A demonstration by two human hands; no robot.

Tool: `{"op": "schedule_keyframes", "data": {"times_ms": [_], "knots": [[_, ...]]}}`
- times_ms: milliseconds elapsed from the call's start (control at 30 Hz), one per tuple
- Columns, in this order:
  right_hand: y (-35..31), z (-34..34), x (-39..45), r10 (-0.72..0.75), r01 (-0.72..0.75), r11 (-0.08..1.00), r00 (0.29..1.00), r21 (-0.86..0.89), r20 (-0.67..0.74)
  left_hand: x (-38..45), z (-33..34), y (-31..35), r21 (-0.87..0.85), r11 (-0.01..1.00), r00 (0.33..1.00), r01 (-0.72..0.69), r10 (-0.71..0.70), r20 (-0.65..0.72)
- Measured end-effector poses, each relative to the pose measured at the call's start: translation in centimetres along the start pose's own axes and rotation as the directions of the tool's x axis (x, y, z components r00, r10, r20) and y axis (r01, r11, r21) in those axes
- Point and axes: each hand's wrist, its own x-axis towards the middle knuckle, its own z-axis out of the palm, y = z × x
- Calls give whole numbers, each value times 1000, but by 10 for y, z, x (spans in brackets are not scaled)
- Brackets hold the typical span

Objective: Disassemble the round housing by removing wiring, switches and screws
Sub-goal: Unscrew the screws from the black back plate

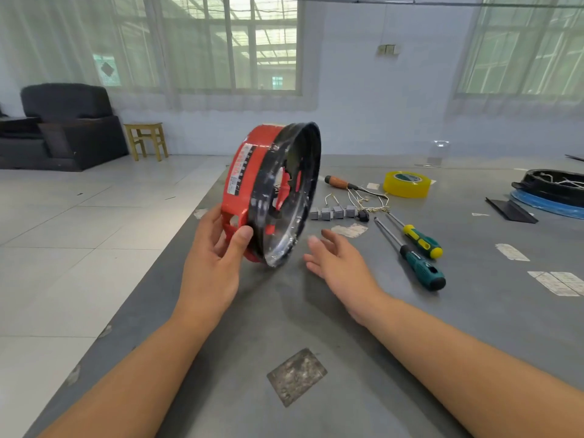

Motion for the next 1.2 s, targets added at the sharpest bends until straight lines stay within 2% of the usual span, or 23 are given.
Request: {"op": "schedule_keyframes", "data": {"times_ms": [67,167,333,500,600,767,933,1000,1133,1200], "knots": [[-6,7,8,127,-128,955,992,268,21,1,-2,-4,-107,994,1000,21,-19,12],[-10,1,15,187,-200,876,980,438,74,3,-4,-10,-228,972,998,60,-59,13],[-7,2,14,155,-155,907,987,391,30,7,-11,-9,-448,864,972,232,-228,62],[-10,-11,11,121,-226,819,966,527,226,8,-15,-9,-485,805,938,342,-320,132],[-8,-17,10,127,-252,803,958,540,259,7,-14,-6,-483,786,921,385,-358,153],[-7,-15,11,144,-199,788,980,583,139,6,-12,-11,-496,715,870,493,-421,258],[-6,-12,10,110,-119,808,993,577,50,0,12,-5,-427,648,772,631,-474,423],[-6,-12,11,92,-90,815,995,572,27,2,26,-1,-419,630,755,654,-511,411],[-6,-12,13,74,-57,809,997,585,-7,21,49,0,-474,553,713,686,-641,284],[-6,-14,14,73,-49,805,997,591,-17,27,60,0,-506,541,714,672,-654,251]]}}
